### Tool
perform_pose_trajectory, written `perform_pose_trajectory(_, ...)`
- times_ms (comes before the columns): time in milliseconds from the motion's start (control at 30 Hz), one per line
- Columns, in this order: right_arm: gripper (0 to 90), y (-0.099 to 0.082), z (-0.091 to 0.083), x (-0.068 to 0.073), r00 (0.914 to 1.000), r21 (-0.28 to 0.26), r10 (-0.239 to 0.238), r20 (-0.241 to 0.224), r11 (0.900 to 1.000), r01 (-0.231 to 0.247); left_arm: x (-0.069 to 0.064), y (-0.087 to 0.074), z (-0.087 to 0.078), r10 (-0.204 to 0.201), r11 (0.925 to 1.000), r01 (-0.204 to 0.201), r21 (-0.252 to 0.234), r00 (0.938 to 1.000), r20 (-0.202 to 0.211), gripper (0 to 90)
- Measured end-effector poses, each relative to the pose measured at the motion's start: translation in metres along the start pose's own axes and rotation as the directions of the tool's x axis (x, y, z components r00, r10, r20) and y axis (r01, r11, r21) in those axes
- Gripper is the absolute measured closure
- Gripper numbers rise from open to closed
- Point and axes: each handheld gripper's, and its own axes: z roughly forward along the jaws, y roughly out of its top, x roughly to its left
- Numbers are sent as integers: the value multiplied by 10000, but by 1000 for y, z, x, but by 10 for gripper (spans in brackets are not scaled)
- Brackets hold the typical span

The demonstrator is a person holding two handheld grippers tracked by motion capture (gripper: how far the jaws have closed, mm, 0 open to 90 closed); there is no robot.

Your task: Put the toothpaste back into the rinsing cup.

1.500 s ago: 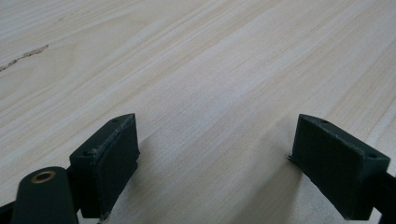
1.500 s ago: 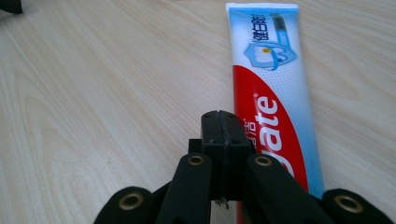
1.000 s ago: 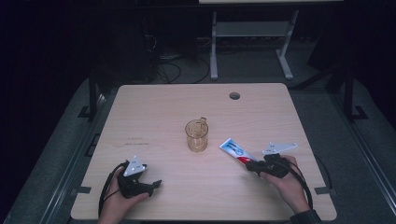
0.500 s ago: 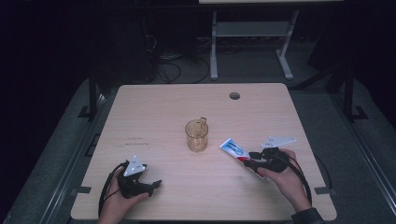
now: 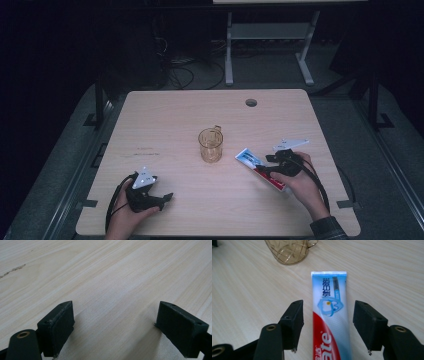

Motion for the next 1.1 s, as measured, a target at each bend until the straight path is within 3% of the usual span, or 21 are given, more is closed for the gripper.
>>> perform_pose_trajectory(100,396,5,4,-2,9999,47,87,51,10000,-87,0,0,0,2,10000,-2,2,10000,0,133)
perform_pose_trajectory(600,370,17,37,-4,9998,1267,-113,140,9919,95,0,0,0,13,10000,-13,11,10000,10,133)
perform_pose_trajectory(900,376,28,50,0,9987,1915,-441,237,9807,387,0,0,0,26,10000,-26,31,10000,21,134)
perform_pose_trajectory(967,382,31,54,0,9972,2269,-680,311,9721,592,0,0,0,26,10000,-26,31,10000,22,134)
perform_pose_trajectory(1100,395,33,59,1,9967,2552,-742,315,9648,638,0,0,0,28,10000,-28,31,10000,26,134)
